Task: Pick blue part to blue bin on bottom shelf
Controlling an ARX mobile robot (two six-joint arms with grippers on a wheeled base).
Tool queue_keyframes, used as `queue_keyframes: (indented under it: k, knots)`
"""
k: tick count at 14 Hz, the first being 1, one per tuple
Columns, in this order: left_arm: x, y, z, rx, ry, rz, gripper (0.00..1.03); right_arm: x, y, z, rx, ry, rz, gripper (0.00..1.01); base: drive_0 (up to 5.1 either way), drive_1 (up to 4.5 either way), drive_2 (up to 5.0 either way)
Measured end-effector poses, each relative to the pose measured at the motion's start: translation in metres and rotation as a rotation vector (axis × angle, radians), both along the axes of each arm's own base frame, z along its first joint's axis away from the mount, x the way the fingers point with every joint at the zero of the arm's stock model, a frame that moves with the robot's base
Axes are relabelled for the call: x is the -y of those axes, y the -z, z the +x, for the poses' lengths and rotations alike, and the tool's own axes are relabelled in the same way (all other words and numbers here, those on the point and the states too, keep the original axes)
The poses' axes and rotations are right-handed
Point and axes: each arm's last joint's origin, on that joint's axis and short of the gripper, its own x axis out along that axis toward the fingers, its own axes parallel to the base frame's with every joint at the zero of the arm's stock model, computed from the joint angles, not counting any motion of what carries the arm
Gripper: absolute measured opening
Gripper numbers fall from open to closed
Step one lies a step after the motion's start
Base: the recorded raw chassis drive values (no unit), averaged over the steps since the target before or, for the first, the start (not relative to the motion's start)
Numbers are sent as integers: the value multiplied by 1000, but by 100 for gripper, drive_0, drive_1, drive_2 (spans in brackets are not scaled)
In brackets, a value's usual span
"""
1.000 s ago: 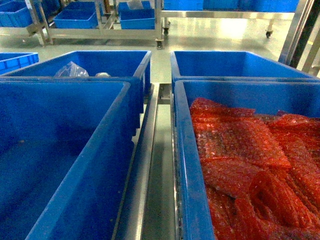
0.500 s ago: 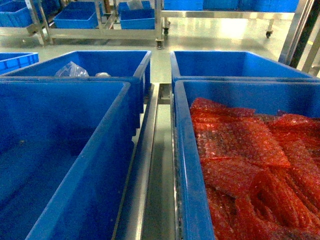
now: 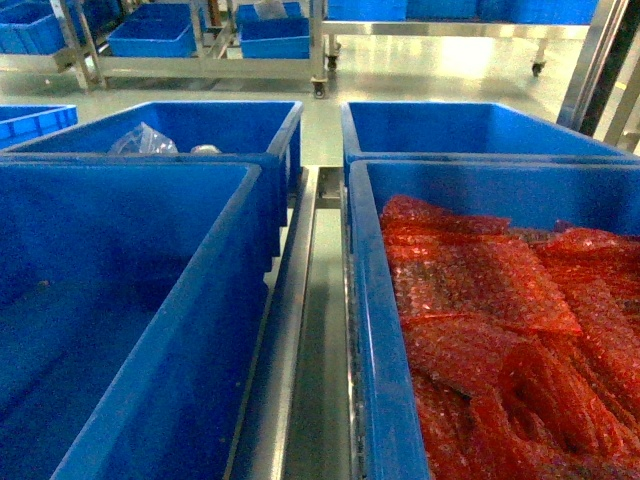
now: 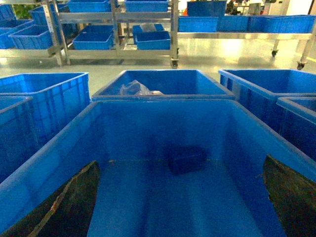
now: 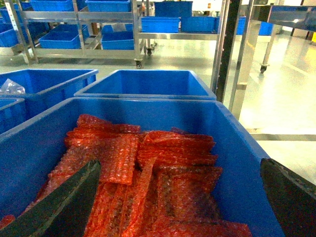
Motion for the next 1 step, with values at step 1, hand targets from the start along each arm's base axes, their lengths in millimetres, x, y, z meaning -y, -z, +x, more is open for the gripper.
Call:
queue_keyframes:
  k: [1]
  knots:
    - [0, 0, 0, 0, 0, 0, 98, 0, 0, 0, 0, 0, 0, 98, 0, 0, 0]
